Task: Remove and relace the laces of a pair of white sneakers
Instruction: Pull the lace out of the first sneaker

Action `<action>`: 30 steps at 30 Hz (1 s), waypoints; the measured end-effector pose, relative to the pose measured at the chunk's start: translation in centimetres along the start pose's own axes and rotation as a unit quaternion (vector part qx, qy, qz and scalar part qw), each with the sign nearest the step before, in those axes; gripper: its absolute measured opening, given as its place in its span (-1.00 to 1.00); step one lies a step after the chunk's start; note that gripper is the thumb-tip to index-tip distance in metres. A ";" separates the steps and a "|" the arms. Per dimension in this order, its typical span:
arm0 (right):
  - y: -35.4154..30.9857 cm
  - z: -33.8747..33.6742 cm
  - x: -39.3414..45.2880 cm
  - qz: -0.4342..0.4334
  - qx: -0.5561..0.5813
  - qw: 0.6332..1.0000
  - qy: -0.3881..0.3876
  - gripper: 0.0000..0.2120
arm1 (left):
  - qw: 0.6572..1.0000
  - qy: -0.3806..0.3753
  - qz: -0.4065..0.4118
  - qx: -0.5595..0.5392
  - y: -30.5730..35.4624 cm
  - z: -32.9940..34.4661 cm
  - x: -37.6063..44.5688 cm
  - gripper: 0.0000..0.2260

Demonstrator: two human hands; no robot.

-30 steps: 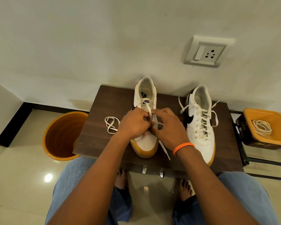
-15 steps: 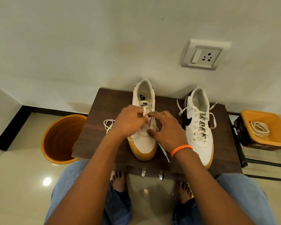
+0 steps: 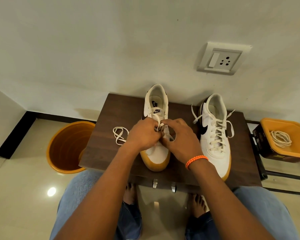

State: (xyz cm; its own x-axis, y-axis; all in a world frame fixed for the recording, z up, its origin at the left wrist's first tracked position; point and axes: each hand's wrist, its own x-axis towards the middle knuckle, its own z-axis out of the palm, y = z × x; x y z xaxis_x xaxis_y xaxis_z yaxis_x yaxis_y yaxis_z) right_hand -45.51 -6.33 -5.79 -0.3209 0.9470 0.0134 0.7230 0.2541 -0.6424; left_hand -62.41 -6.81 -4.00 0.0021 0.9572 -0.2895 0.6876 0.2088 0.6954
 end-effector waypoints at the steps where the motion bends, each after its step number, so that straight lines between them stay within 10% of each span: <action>1: 0.0 0.0 0.0 0.002 -0.001 1.000 0.000 -0.51 | 1.000 0.013 -0.004 0.011 -0.1 0.1 0.1 -0.76; 6: -0.1 0.0 0.1 0.009 -0.010 1.000 -0.006 -0.46 | 0.997 0.067 -0.005 0.040 -0.4 -0.2 0.5 -0.83; 12: -0.1 -0.1 0.1 0.013 -0.005 1.000 -0.016 -0.48 | 0.965 0.172 -0.034 -0.194 0.3 -2.0 0.1 -0.85; 19: 0.0 0.0 0.1 0.003 -0.001 1.000 -0.003 -0.52 | 0.996 0.033 -0.027 -0.074 0.5 -1.0 -0.4 -0.90; 30: 0.1 0.2 0.0 -0.003 0.000 1.000 0.003 -0.52 | 0.998 0.058 -0.023 0.009 -0.2 -0.1 0.5 -0.86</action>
State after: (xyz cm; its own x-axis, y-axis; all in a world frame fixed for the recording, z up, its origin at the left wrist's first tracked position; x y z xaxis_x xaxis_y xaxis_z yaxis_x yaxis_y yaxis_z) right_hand -45.55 -6.30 -6.00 -0.3225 0.9463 0.0219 0.7208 0.2605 -0.6424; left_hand -62.64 -6.39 -4.26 -0.1121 0.9639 -0.2417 0.6978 0.2495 0.6714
